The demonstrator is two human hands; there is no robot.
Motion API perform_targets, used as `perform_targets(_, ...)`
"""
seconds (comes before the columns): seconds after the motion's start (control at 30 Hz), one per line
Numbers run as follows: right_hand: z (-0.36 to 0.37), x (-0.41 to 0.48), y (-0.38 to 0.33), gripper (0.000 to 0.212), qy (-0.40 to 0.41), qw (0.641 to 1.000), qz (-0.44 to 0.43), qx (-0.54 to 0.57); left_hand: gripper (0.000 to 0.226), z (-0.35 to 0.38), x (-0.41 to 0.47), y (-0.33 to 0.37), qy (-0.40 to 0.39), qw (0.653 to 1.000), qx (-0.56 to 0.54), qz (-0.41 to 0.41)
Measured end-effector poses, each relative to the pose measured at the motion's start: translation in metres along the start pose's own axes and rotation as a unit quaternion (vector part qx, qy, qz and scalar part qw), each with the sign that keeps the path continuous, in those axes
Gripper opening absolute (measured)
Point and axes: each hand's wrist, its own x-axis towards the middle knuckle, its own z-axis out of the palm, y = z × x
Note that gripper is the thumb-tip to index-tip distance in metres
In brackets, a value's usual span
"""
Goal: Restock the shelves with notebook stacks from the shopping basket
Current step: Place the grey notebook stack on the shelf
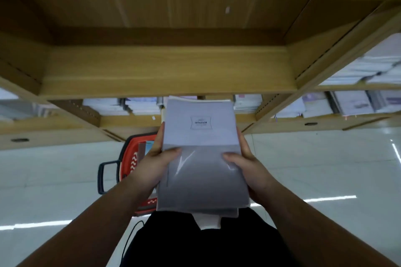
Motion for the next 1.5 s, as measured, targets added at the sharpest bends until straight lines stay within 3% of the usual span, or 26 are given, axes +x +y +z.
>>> perform_targets(0.33,0.006,0.0,-0.051,0.078,0.032,0.998,-0.051,0.03,0.091,0.014,0.022,0.064,-0.058,0.998,0.029,-0.015)
perform_targets(0.63,0.002,0.082,-0.107,0.074,-0.039,0.999,-0.029,-0.005,0.087,0.01,0.061,0.096,0.022,1.0,-0.016,0.002)
perform_targets(0.83,0.077,0.129,-0.102,0.079,-0.062,0.998,-0.01,-0.012,0.069,-0.066,0.064,0.111,0.09,0.995,-0.032,0.014)
perform_targets(1.03,0.185,0.155,-0.068,0.084,-0.027,1.0,0.005,-0.004,0.065,-0.185,0.06,0.117,0.084,0.996,-0.008,-0.016)
perform_targets(1.2,0.26,0.169,-0.044,0.072,0.014,0.999,0.023,0.034,0.064,-0.268,0.064,0.127,0.07,0.996,-0.004,-0.054)
perform_targets(1.33,0.292,0.187,-0.033,0.065,0.029,0.999,0.011,0.041,0.052,-0.301,0.077,0.136,0.091,0.992,0.02,-0.079)
perform_targets(1.5,0.307,0.224,-0.039,0.07,0.07,0.997,-0.002,0.036,0.035,-0.307,0.101,0.163,0.112,0.99,0.078,-0.038)
